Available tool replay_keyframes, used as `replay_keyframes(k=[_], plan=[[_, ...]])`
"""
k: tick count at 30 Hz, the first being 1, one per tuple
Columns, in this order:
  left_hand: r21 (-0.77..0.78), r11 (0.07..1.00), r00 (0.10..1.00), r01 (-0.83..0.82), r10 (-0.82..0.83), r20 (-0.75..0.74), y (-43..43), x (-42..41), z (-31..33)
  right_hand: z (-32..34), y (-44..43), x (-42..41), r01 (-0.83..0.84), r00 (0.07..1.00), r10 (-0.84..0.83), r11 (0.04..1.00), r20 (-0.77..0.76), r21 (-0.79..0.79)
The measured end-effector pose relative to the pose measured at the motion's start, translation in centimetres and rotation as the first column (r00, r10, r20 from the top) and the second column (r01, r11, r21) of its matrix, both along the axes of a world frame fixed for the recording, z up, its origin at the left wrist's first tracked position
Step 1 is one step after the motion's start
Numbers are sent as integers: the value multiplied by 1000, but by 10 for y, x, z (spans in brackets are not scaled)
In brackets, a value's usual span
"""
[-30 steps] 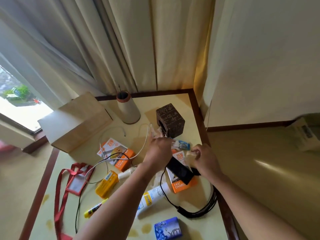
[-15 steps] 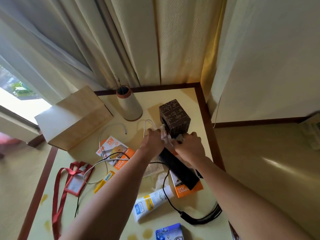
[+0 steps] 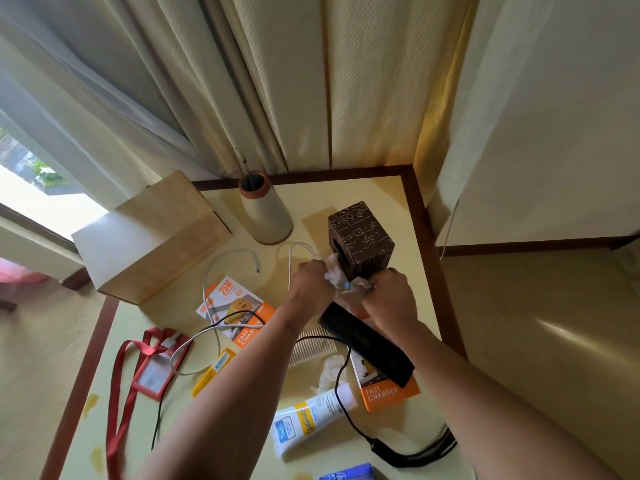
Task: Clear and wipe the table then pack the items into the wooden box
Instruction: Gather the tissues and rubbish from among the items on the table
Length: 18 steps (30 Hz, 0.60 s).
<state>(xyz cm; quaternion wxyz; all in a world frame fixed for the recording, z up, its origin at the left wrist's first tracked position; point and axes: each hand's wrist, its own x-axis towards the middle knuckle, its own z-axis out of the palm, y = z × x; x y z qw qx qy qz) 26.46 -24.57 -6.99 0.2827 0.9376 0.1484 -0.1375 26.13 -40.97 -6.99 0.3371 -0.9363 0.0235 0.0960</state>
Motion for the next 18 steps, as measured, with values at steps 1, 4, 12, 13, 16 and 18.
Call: replay_keyframes(k=[1,4,12,13,16,18], plan=[[-31,999,1000,-18,19,24,1,0,2,3,-4,-1,5,1000,-5,998,2,67],[-99,993,991,-57,69,117,7,2,5,11,-19,-5,13,1000,-16,979,13,205],[53,969,969,240,-235,-81,3,13,1,-4,-39,-7,173,981,-191,929,24,328],[93,937,934,337,-319,-163,2,14,0,-6,-42,-7,183,977,-207,926,39,331],[-57,956,897,287,-290,-335,2,14,2,-8,-49,-9,201,975,-222,919,24,338],[-120,969,877,217,-248,-412,0,13,5,-9,-52,-12,197,977,-213,931,18,308]])
